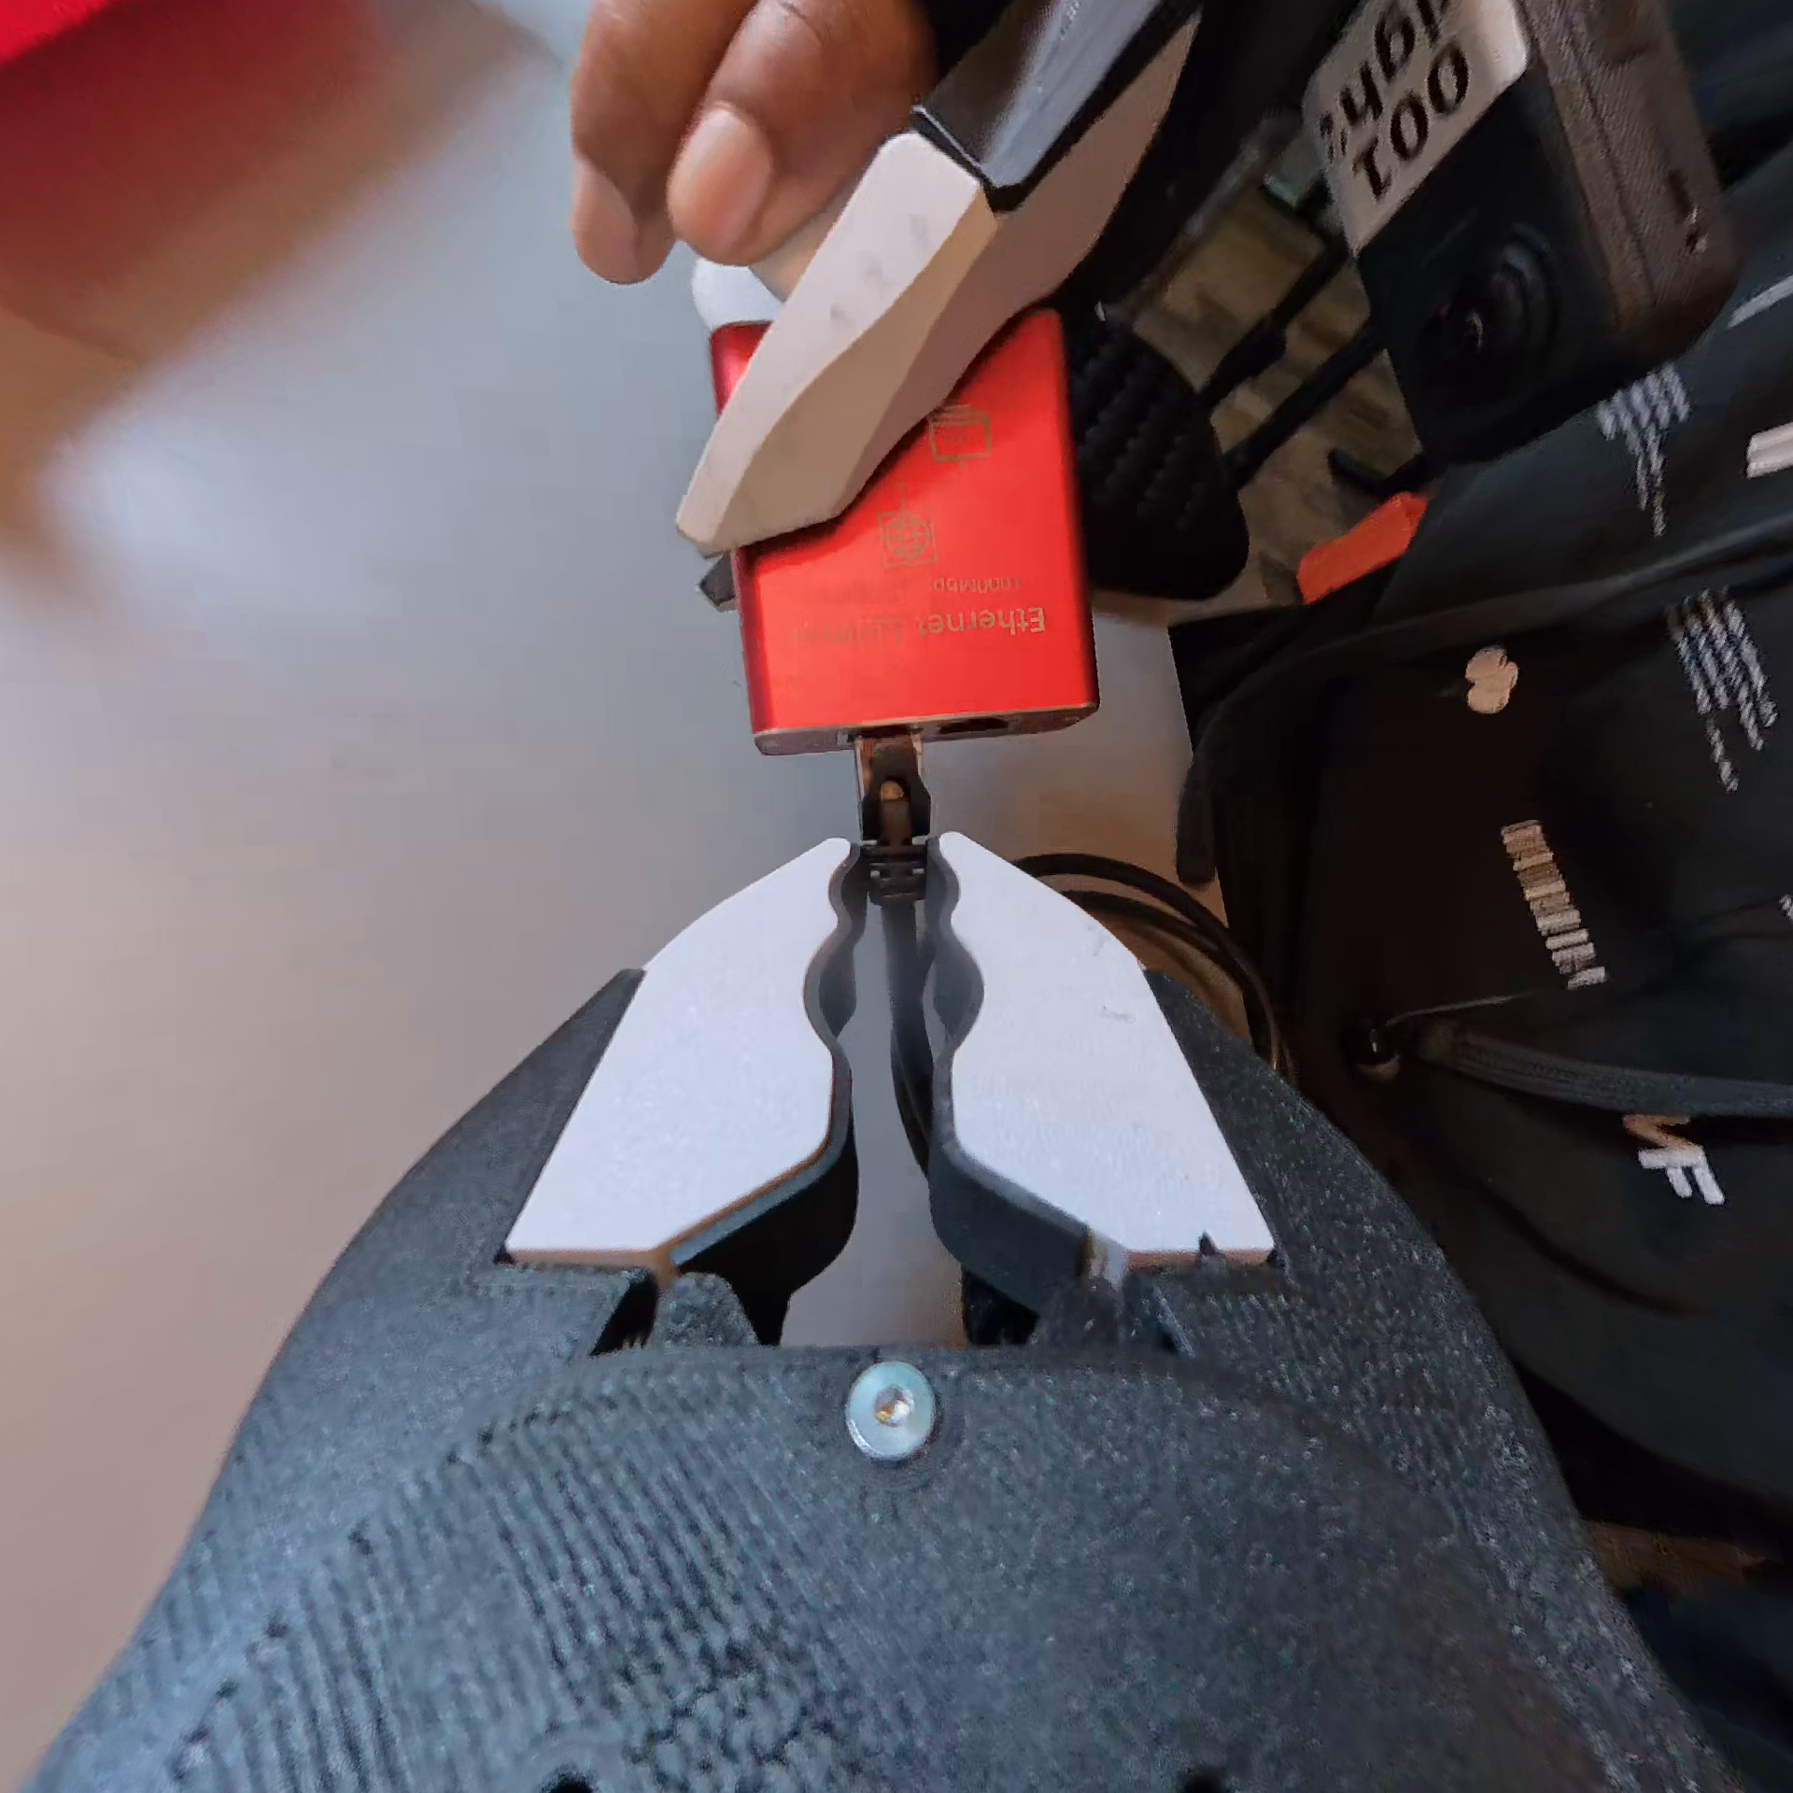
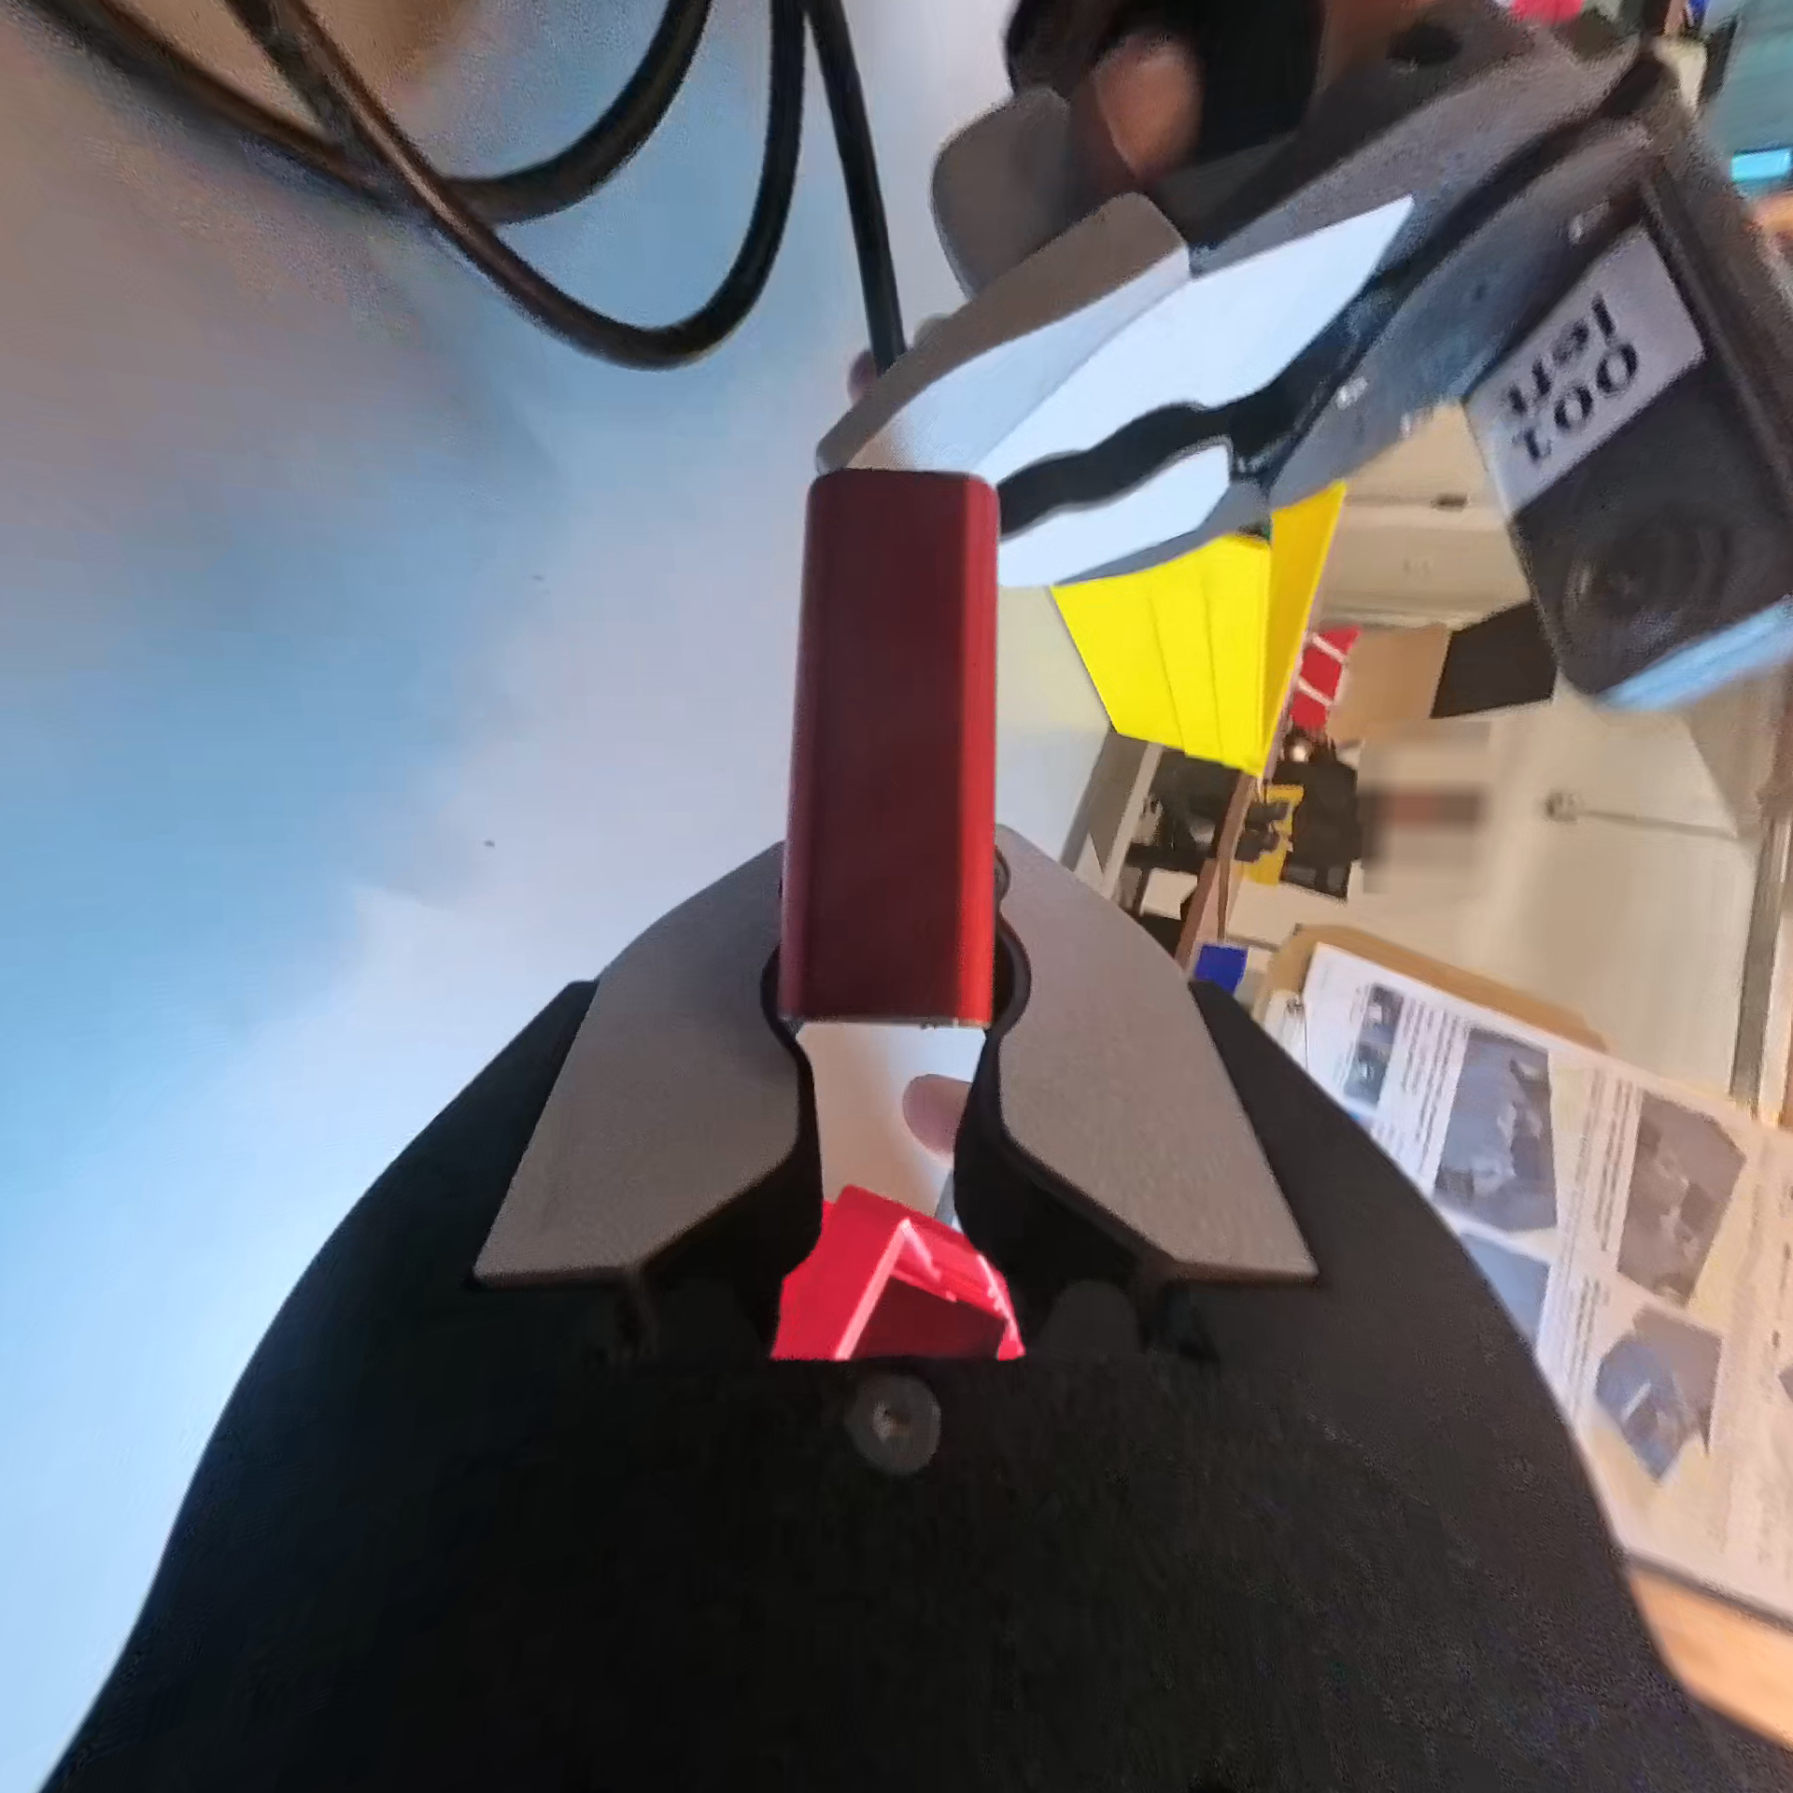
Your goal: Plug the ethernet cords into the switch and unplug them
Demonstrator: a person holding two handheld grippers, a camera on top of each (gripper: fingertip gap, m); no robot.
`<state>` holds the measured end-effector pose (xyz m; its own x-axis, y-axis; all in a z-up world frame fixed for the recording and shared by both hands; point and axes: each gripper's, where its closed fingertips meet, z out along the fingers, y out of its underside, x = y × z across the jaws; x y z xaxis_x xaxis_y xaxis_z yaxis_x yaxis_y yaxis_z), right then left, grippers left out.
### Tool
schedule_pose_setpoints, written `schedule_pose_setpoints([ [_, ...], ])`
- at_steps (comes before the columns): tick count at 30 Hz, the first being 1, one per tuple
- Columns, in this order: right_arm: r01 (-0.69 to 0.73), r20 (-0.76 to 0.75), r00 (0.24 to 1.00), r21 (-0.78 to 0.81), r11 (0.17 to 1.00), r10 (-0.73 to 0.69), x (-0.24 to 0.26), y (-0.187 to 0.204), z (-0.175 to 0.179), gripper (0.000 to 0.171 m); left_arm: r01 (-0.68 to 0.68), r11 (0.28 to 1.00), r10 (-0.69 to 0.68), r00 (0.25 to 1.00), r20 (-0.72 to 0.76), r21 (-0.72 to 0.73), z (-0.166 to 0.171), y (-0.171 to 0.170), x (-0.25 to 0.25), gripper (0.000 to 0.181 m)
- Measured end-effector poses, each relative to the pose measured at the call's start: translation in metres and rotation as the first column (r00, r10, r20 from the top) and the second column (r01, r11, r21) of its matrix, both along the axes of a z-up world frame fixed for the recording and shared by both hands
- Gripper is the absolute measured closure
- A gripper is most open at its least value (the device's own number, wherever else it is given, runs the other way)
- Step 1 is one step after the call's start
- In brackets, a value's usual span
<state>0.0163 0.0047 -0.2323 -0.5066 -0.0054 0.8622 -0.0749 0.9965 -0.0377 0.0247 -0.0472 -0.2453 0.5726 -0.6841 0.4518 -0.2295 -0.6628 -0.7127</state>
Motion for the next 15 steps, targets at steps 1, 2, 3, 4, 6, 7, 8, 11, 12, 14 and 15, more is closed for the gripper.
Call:
schedule_pose_setpoints([
  [1,0.038,-0.019,0.999,-0.02,0.999,-0.038,-0.004,0.005,0.004,0.142,-0.042,0.999,0.042,0.999,0.02,0.016,0.005,0.005,-0.005,0.17],
  [2,0.074,-0.038,0.996,-0.047,0.996,-0.075,-0.007,0.01,0.008,0.14,-0.086,0.996,0.084,0.995,0.051,0.031,0.011,0.01,-0.011,0.17],
  [3,0.1,-0.046,0.993,-0.08,0.992,-0.104,-0.01,0.014,0.011,0.136,-0.117,0.993,0.115,0.991,0.073,0.032,0.014,0.012,-0.018,0.17],
  [4,0.123,-0.049,0.99,-0.12,0.985,-0.129,-0.011,0.016,0.013,0.132,-0.144,0.989,0.142,0.987,0.077,0.033,0.014,0.013,-0.026,0.17],
  [6,0.14,-0.06,0.986,-0.183,0.973,-0.153,-0.012,0.015,0.016,0.129,-0.192,0.981,0.189,0.978,0.09,0.023,0.013,0.013,-0.039,0.17],
  [7,0.142,-0.073,0.985,-0.191,0.971,-0.158,-0.013,0.013,0.016,0.129,-0.208,0.978,0.206,0.973,0.105,0.01,0.012,0.013,-0.043,0.17],
  [8,0.148,-0.083,0.983,-0.186,0.971,-0.165,-0.015,0.011,0.015,0.129,-0.223,0.975,0.222,0.968,0.117,0.002,0.012,0.013,-0.046,0.17],
  [11,0.187,-0.092,0.975,-0.155,0.97,-0.203,-0.022,0.007,0.004,0.13,-0.269,0.963,0.269,0.957,0.108,-0.019,0.009,0.016,-0.051,0.17],
  [12,0.205,-0.094,0.971,-0.144,0.968,-0.22,-0.026,0.007,0.0,0.131,-0.287,0.958,0.288,0.951,0.109,-0.024,0.009,0.018,-0.053,0.17],
  [14,0.248,-0.12,0.957,-0.129,0.96,-0.264,-0.035,0.009,-0.005,0.138,-0.32,0.947,0.322,0.94,0.113,-0.038,0.008,0.021,-0.055,0.17],
  [15,0.278,-0.128,0.948,-0.116,0.954,-0.291,-0.039,0.012,-0.008,0.139,-0.338,0.94,0.341,0.934,0.11,-0.046,0.007,0.022,-0.057,0.17],
])
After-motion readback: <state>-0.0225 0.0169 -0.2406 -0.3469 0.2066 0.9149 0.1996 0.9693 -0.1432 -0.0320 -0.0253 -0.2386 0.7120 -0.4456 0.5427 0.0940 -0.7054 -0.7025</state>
